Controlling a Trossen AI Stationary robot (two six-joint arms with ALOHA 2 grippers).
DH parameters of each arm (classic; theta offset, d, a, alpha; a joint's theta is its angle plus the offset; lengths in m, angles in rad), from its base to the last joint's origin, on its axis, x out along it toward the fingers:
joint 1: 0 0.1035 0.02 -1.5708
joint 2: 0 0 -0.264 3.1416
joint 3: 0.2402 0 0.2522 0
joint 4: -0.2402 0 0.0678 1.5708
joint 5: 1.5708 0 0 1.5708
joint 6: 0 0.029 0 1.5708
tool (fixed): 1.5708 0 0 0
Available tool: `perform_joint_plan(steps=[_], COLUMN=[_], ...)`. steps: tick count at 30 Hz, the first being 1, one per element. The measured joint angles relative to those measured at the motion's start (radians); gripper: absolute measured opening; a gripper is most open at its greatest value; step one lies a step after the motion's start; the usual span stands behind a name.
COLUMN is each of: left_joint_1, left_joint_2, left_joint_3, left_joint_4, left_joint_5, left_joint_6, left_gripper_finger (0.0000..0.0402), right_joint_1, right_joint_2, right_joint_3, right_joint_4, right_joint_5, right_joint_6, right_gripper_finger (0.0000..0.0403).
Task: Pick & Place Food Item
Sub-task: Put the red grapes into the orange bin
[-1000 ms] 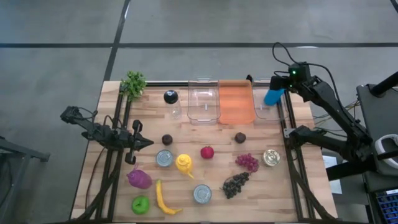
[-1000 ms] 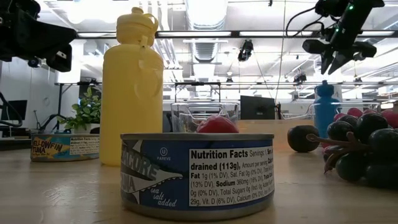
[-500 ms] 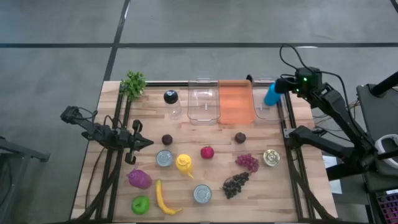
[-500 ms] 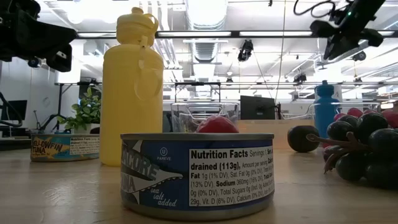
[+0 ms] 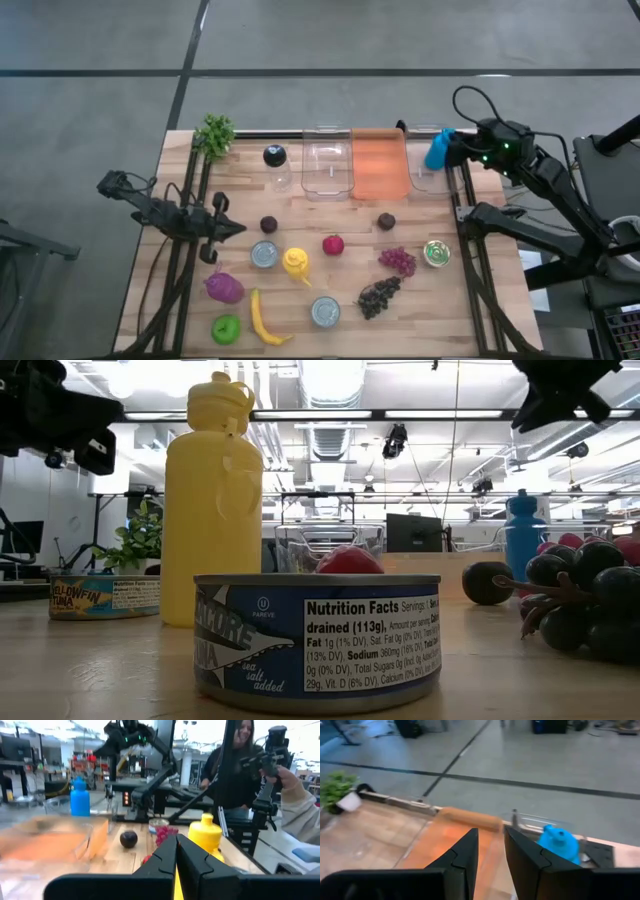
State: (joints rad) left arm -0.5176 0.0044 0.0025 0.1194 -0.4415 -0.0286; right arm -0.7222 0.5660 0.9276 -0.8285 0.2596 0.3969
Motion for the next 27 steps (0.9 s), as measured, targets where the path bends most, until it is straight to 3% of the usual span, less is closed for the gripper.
perform_joint_plan(steps=[7,11,18,27], left_joint_1=[0.0,0.0,0.0,0.0], left_joint_2=[0.021,0.102,0.348,0.708], left_joint_3=[0.042,0.088,0.205,0.474], left_joint_4=[0.038,0.034,0.037,-0.045], left_joint_5=[-0.037,-0.066,-0.147,-0.235], left_joint_6=[0.088,0.116,0.108,0.111], left_gripper_finger=[0.0004,0.0003,0.0003,0.0002], right_joint_1=[0.14,0.232,0.404,0.606], right_joint_2=[-0.005,0.0,-0.003,0.0], right_joint_3=[-0.001,-0.013,-0.063,-0.177], right_joint_4=[0.006,0.038,0.13,0.289], right_joint_5=[0.0,0.0,-0.001,0.001], right_joint_6=[-0.008,-0.035,-0.065,-0.111], right_gripper_finger=[0.0083,0.0073,0.006,0.0054])
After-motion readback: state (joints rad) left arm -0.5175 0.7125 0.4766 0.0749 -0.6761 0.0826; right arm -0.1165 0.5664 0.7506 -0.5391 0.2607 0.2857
